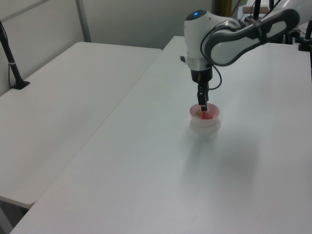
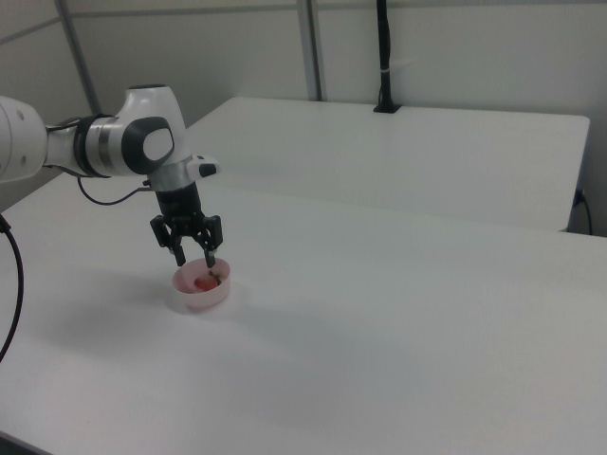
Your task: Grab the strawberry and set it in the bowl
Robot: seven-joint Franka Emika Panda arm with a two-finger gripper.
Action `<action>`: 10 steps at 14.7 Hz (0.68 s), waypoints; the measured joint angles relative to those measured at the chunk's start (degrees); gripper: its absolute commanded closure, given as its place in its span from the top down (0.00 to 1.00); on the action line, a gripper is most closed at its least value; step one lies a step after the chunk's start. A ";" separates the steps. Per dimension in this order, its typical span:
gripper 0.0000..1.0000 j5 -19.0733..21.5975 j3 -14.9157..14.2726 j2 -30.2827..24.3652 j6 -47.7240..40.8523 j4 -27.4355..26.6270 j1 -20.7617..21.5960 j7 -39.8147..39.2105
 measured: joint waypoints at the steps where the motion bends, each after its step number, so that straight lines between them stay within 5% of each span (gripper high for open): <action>1: 1.00 0.00 0.00 0.01 0.04 0.05 -0.07 0.26; 6: 1.00 -0.52 0.01 -4.34 -1.94 1.46 -1.69 5.98; 10: 1.00 -2.78 5.56 -15.16 -12.02 2.47 -12.31 8.37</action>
